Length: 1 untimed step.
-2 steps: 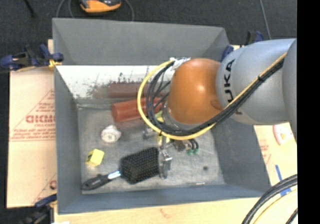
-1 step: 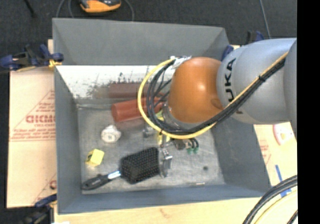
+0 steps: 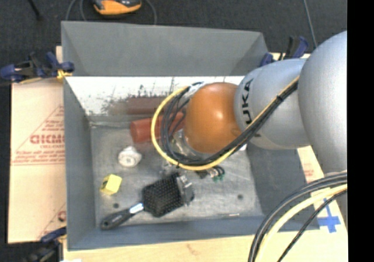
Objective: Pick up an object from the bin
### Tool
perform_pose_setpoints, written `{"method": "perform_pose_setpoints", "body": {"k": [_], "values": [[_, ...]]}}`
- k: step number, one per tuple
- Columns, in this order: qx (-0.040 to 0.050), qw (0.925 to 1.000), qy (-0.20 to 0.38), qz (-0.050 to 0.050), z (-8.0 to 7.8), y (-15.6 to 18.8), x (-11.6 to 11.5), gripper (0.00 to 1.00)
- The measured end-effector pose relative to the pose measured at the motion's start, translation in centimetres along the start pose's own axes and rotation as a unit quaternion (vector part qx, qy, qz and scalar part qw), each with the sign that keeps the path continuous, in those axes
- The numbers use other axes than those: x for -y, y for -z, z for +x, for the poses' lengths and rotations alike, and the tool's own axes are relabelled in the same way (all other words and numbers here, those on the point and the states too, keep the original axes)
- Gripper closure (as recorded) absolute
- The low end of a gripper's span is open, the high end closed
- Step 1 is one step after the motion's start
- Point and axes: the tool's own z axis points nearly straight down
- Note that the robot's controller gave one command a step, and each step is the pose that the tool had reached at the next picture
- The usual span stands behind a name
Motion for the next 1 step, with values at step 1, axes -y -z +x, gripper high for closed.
{"method": "perform_pose_setpoints", "body": {"k": [1], "values": [[0.0,1.0,0.0,0.0,0.0,-0.01,0.0,1.0]]}}
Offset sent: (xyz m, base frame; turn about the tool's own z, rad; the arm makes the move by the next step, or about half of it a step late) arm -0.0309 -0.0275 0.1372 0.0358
